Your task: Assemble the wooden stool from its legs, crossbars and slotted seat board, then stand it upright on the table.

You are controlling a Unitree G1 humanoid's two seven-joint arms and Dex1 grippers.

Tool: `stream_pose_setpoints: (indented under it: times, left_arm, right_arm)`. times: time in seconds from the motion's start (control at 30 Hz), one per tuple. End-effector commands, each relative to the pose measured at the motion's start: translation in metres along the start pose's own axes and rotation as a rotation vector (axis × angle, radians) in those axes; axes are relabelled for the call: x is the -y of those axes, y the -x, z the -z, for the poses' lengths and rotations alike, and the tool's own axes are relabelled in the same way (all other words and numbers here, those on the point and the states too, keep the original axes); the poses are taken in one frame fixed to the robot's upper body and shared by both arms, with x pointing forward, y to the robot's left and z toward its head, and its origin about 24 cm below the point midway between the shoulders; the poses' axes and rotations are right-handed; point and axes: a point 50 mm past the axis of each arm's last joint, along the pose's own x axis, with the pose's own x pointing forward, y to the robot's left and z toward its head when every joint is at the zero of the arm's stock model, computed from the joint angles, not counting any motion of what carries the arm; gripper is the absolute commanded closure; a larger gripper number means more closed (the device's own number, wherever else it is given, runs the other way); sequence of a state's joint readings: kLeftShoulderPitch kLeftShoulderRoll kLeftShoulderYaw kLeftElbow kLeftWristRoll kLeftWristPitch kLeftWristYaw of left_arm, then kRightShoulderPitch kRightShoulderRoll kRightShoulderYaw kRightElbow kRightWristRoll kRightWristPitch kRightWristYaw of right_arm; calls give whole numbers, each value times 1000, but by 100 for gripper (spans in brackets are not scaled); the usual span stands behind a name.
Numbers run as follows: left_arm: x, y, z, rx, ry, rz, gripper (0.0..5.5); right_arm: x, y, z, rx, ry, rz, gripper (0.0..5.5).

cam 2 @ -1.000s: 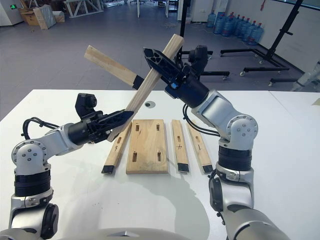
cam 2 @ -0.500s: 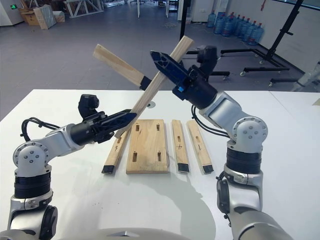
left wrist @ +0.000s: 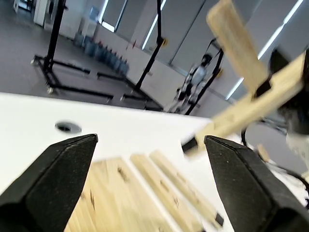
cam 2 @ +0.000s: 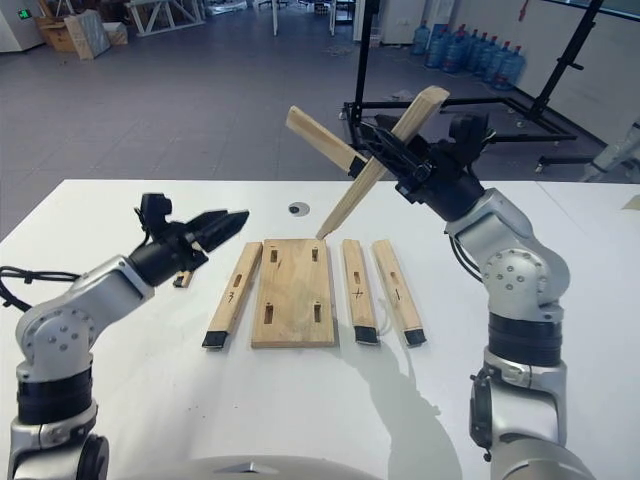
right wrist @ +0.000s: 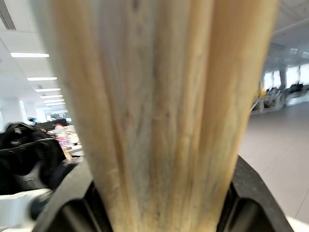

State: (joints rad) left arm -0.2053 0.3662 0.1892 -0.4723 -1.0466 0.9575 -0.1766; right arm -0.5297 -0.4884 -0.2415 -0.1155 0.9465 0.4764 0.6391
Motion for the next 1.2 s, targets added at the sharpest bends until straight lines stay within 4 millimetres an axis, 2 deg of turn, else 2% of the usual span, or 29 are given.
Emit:
stream_pose_setpoints:
  times: [0.03, 0.1, 0.2, 0.4, 0.57, 0.7, 0.93, 1.2]
  left_arm:
    - [2, 11, 21, -100, 8, -75, 146]
    - [3, 11, 32, -141, -10, -116, 146]
    - [-3, 0, 40, -223, -104, -199, 146]
    - [-13, -5, 41, -228, -140, -275, 146]
    - [-10, -7, 42, -232, -159, -266, 146]
    - [-9, 2, 44, -279, -195, -260, 146]
    - [-8, 2, 48, -358, -262, -265, 146]
    - [-9, -2, 48, -347, -255, -254, 146]
  right_arm:
    - [11, -7, 14, 39, 90, -2, 344]
    - [16, -12, 28, 27, 107, -6, 344]
    - [22, -12, 47, -45, 96, 34, 344]
    - [34, -15, 50, -35, 16, 104, 344]
    - [39, -20, 49, -4, 2, 104, 344]
    - [37, -20, 65, -73, 76, 4, 344]
    - [30, -20, 89, -157, 224, -221, 344]
    - [34, -19, 97, -180, 287, -332, 344]
